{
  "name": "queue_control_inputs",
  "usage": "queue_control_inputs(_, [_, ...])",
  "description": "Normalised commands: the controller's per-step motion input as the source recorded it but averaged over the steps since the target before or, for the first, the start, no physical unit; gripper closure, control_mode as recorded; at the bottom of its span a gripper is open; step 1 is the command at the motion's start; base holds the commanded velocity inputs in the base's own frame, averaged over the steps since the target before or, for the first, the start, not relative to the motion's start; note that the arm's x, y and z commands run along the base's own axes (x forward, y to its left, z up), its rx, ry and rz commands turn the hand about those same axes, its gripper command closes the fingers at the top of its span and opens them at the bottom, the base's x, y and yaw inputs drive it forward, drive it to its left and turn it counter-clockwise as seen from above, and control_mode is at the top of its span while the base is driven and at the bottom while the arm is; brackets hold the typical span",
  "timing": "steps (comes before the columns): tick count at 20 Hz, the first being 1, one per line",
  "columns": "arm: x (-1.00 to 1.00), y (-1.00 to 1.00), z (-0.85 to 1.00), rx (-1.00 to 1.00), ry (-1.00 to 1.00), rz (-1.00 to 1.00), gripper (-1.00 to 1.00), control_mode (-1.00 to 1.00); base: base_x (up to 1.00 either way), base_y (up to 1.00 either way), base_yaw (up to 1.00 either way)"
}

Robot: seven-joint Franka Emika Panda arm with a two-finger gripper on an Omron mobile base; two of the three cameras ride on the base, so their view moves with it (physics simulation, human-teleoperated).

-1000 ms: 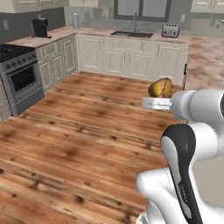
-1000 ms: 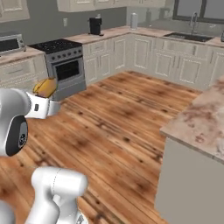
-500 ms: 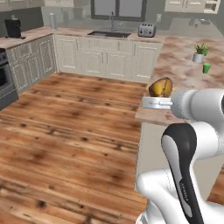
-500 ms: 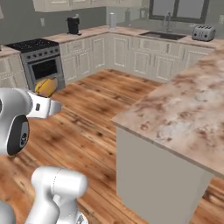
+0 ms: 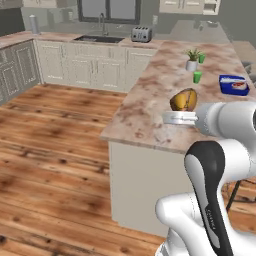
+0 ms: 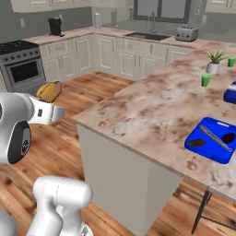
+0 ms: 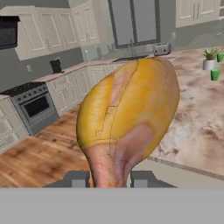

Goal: Gather the eggplant and sweet potato from the fridge and place them on a tray on the dining counter. Then gather the steak and chicken drumstick from the fridge and place them on the other tray.

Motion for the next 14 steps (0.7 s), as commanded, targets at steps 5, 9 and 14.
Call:
queue_control_inputs(5, [0.0,0.0,0.0,0.0,0.0,0.0,1.0,1.0,-0.07,-1.0,-0.12])
queue_control_inputs(9, [0.0,0.0,0.0,0.0,0.0,0.0,1.0,1.0,-0.2,-1.0,-0.14])
queue_control_inputs(14, [0.0,0.0,0.0,0.0,0.0,0.0,1.0,1.0,-0.15,-1.0,-0.15])
